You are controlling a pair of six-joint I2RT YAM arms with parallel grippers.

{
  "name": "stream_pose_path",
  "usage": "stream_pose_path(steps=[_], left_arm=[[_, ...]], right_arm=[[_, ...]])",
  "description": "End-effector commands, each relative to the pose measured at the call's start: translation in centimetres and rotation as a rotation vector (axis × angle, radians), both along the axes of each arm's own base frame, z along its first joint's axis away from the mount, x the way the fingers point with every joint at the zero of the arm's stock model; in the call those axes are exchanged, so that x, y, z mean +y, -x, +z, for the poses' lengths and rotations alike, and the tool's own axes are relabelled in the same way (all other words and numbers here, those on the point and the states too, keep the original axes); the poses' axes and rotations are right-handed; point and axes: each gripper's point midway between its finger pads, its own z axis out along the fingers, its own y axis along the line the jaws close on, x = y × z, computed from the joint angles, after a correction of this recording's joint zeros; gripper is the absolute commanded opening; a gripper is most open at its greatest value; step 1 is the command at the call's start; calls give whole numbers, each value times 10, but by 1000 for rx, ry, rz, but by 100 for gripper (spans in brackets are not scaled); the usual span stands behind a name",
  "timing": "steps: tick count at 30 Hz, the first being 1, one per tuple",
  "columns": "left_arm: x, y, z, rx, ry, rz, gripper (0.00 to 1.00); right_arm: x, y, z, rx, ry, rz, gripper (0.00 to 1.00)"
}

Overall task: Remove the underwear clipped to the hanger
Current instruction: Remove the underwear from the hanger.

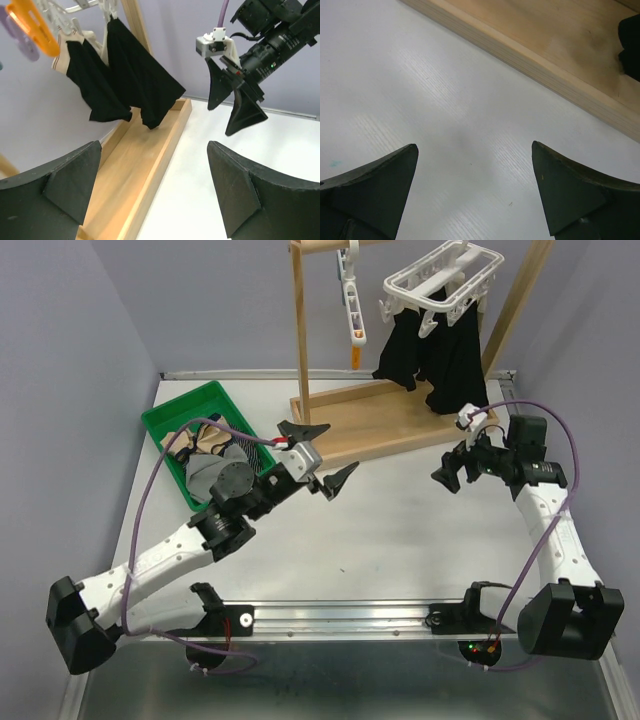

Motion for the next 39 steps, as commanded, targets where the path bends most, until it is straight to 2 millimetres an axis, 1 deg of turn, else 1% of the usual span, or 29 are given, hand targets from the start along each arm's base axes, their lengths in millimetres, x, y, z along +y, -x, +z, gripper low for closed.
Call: stream_pose_path(steps=[1, 2, 3, 4, 5, 6, 7, 8, 10, 11, 12, 13, 14, 16, 17, 18, 19, 20, 21, 23, 24, 30, 31, 33, 34, 35, 36, 39], left_arm=[[30, 9, -5, 31, 6, 69, 99], [36, 8, -7, 43, 4, 93, 99], [44, 6, -8, 60, 6, 129, 99], [57, 5, -7, 71, 13, 178, 99], [64, 4, -16, 102, -18, 209, 99], [75, -1, -18, 121, -19, 272, 99], [88, -4, -16, 128, -10, 313, 99], [101, -9, -24, 155, -28, 378, 99], [120, -16, -29, 185, -14, 441, 99], [144, -26, -30, 196, 6, 520, 99], [154, -30, -35, 210, 8, 542, 99], [164, -33, -36, 230, 41, 569, 99], [185, -42, -43, 250, 55, 643, 99], [198, -46, -48, 279, 97, 692, 99], [203, -48, -53, 294, 103, 715, 99], [217, -54, -59, 313, 108, 778, 99], [223, -59, -66, 338, 99, 807, 99], [235, -63, -70, 362, 106, 853, 99], [239, -65, -73, 373, 106, 867, 99], [241, -66, -72, 371, 111, 868, 99], [240, -66, -76, 372, 102, 857, 99], [235, -66, -79, 366, 91, 824, 99], [235, -66, -79, 365, 89, 826, 99], [236, -66, -80, 368, 86, 832, 99], [237, -66, -80, 367, 85, 833, 99], [238, -66, -81, 365, 85, 836, 99], [238, -66, -79, 359, 87, 836, 99], [239, -67, -80, 361, 86, 843, 99]], right_arm=[[-3, -9, 27, -79, 7, -35, 100], [-4, -9, 26, -71, 4, -45, 100], [-4, -11, 31, -67, -7, -58, 100], [-5, -13, 34, -68, -6, -70, 100], [-6, -15, 36, -69, -9, -78, 100], [-7, -17, 42, -75, -11, -86, 100], [-7, -18, 44, -72, -17, -96, 100], [-7, -20, 45, -71, -21, -99, 100], [-8, -24, 50, -64, -33, -115, 100], [-8, -26, 51, -61, -38, -122, 100], [-9, -28, 53, -60, -40, -129, 100], [-10, -31, 56, -57, -48, -140, 100], [-10, -32, 57, -54, -51, -147, 100], [-11, -36, 63, -54, -62, -164, 100], [-12, -38, 62, -48, -65, -171, 100], [-13, -40, 64, -47, -67, -180, 100], [-16, -42, 66, -45, -71, -204, 100], [-18, -45, 68, -47, -74, -216, 100], [-20, -47, 68, -47, -75, -230, 100], [-27, -51, 72, -58, -82, -272, 100], [-28, -52, 73, -63, -85, -282, 100], [-48, -62, 77, -71, -109, -387, 100], [-57, -65, 78, -63, -127, -420, 100], [-62, -67, 81, -58, -167, -418, 100], [-74, -68, 83, -50, -198, -450, 100], [-75, -70, 84, -46, -224, -434, 100], [-81, -72, 85, -44, -246, -429, 100], [-84, -75, 91, -56, -258, -417, 100]])
